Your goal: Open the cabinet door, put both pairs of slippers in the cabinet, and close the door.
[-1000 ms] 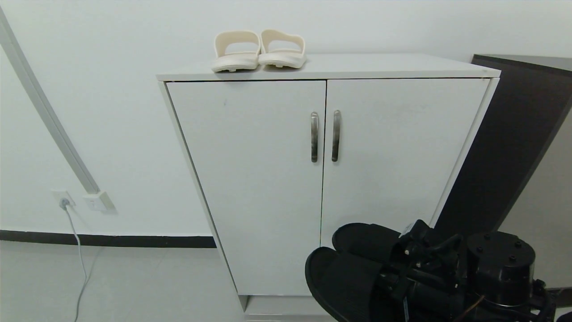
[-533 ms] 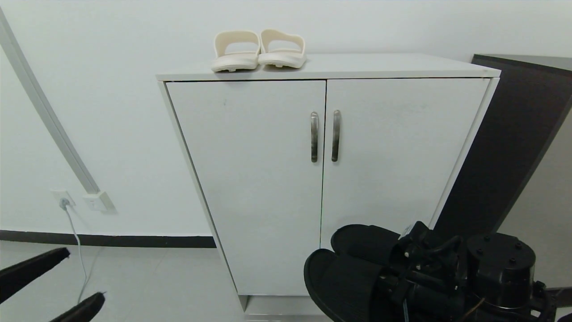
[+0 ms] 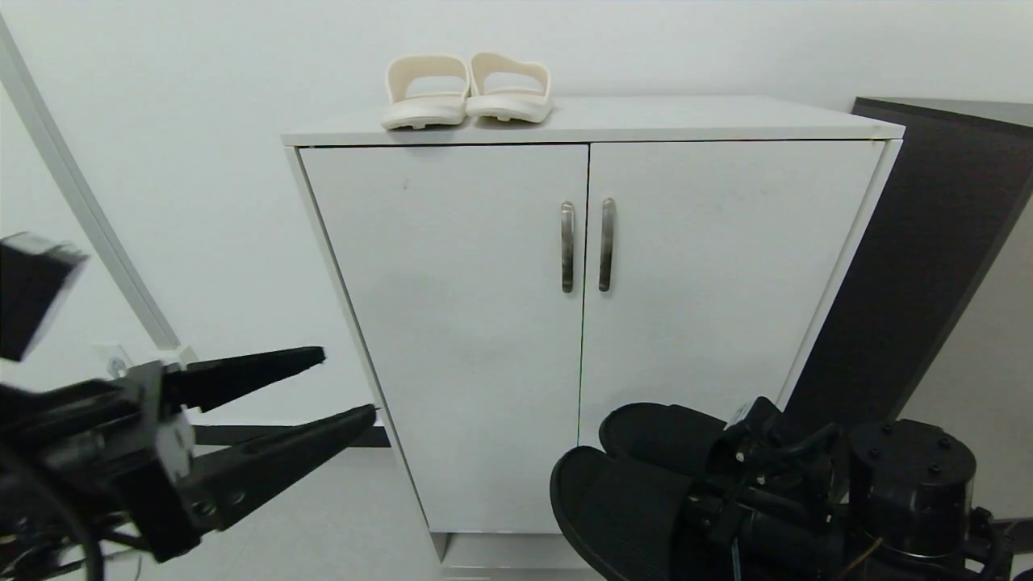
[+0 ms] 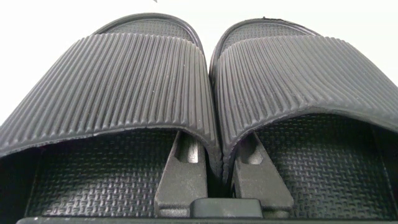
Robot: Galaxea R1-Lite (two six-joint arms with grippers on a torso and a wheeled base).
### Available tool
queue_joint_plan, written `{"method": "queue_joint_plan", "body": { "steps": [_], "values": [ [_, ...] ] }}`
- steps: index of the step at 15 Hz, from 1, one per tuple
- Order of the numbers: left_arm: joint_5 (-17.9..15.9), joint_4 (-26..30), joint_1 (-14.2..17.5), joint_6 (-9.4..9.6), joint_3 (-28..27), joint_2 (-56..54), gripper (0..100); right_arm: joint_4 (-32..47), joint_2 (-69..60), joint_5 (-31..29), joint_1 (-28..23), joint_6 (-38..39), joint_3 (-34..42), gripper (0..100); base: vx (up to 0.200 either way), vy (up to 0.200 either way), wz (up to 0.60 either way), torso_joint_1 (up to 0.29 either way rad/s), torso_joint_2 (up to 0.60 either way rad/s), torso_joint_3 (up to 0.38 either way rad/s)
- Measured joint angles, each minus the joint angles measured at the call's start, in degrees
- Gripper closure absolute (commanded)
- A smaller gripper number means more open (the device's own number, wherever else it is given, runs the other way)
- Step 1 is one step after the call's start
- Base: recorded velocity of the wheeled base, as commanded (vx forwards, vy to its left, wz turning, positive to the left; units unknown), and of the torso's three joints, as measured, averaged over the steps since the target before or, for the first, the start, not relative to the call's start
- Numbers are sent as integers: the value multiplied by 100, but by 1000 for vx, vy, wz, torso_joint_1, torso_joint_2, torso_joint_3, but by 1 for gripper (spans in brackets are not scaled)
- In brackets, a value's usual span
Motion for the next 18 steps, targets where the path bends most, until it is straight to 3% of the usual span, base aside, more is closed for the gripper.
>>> {"method": "queue_joint_plan", "body": {
  "steps": [2,5,9,12,15,18],
  "values": [
    [128,-20,-441,-144,-533,552,0,0,-23,0,0,2,17,100,0,0,0,0,0,0],
    [121,-364,-889,-651,-1395,1401,0,9,-28,2,-5,5,39,100,0,0,0,0,0,0],
    [88,-471,-1414,-922,-2377,2445,0,11,-17,2,-7,5,59,100,0,0,0,0,0,0],
    [-222,-446,-1671,-1264,-3027,2964,0,11,-15,11,-9,2,69,100,0,0,0,0,0,0],
    [-202,-151,-1797,-1341,-3689,3407,0,-9,44,11,-22,2,63,100,0,0,0,0,0,0],
    [378,285,-2008,-1341,-4323,3790,0,-30,134,11,-33,2,52,100,0,0,0,0,0,0]
  ]
}}
